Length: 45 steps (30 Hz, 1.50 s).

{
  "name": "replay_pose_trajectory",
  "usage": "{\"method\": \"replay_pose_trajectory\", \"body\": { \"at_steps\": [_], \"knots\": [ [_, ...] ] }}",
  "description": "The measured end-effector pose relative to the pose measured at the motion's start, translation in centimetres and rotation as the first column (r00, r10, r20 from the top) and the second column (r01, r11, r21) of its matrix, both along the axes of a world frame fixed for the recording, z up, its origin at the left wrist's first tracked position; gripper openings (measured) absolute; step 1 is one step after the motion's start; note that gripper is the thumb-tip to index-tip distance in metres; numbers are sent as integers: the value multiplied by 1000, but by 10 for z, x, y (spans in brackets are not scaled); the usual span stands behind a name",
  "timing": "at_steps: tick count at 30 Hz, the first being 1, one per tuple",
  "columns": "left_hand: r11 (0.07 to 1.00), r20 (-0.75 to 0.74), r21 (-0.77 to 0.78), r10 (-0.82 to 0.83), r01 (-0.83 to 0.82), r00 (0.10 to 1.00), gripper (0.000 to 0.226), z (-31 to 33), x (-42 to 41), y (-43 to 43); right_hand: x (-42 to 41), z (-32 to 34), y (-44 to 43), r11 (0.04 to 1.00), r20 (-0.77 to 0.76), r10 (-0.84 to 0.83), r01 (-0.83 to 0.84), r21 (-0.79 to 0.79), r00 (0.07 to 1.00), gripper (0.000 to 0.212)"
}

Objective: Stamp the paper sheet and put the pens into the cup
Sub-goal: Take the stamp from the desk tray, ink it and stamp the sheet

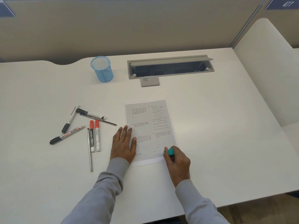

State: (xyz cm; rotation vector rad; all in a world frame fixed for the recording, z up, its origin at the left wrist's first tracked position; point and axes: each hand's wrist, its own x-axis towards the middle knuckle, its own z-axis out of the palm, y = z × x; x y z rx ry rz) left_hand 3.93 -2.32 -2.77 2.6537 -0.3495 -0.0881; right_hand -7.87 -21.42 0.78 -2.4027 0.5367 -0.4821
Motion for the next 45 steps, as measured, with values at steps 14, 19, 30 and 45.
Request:
{"method": "replay_pose_trajectory", "body": {
  "at_steps": [14, 19, 30, 45],
  "knots": [
    [1000, -50, -23, -13, 12, 999, 65, 4, 1, 1, 20, 35, -23, 988, 164, -115, 97, 117, 980, 22],
    [995, -71, -98, 1, -8, 997, 69, 3, 0, 3, 48, 57, -44, 994, 232, -102, 92, 53, 967, 24],
    [919, 155, -394, 91, -23, 984, 45, 34, 13, -10, 79, 60, -32, 998, 171, -12, 0, 69, 985, 21],
    [762, 144, -582, -248, 284, 958, 41, 90, 65, -67, 142, 72, -23, 982, 174, 116, -139, 128, 978, 14]
  ]
}}
